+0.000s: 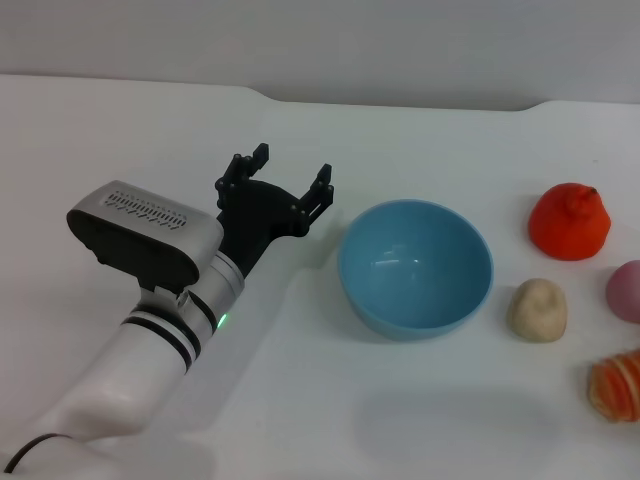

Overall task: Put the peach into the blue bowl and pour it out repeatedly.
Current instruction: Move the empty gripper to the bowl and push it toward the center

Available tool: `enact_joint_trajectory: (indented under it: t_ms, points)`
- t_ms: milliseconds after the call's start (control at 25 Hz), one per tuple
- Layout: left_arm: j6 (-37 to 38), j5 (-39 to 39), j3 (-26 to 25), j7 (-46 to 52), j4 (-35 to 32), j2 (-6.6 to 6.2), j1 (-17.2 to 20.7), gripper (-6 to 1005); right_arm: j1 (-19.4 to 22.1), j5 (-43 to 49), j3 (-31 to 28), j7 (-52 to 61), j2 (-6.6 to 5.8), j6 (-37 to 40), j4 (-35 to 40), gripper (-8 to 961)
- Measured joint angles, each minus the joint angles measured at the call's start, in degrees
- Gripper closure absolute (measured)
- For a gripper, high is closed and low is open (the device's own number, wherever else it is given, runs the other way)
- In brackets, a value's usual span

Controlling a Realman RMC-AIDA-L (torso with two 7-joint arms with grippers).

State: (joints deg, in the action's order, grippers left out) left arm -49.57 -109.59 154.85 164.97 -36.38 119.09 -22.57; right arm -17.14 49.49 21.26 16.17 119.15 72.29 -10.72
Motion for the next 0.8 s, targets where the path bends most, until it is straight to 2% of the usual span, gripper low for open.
enact_joint_trajectory:
  t_ms: [320, 480, 640, 720, 800]
  points:
    - [0.0, 0.0, -0.1, 0.0, -0.2, 0.00, -0.1, 197, -0.1, 0.0, -0.1, 0.0, -0.06, -0.7, 0.5, 258]
    - [1.2, 0.0, -0.2, 0.0, -2.7, -0.37, 0.2, 197, -0.2, 0.0, -0.1, 0.0, -0.07, -1.4, 0.7, 259]
    - [4.9, -0.6, -1.9, 0.0, -7.1, -1.52, 0.2, 197, 0.1, 0.0, -0.1, 0.0, -0.06, -1.9, 1.2, 259]
    - [9.6, -2.4, -5.4, 0.0, -10.9, -2.78, 0.2, 198, 0.1, 0.0, -0.1, 0.0, -0.02, -2.1, 1.4, 259]
    - [18.8, -5.4, -10.7, 0.0, -16.4, -4.53, 0.9, 198, 0.1, 0.0, -0.1, 0.0, 0.00, -2.1, 1.4, 259]
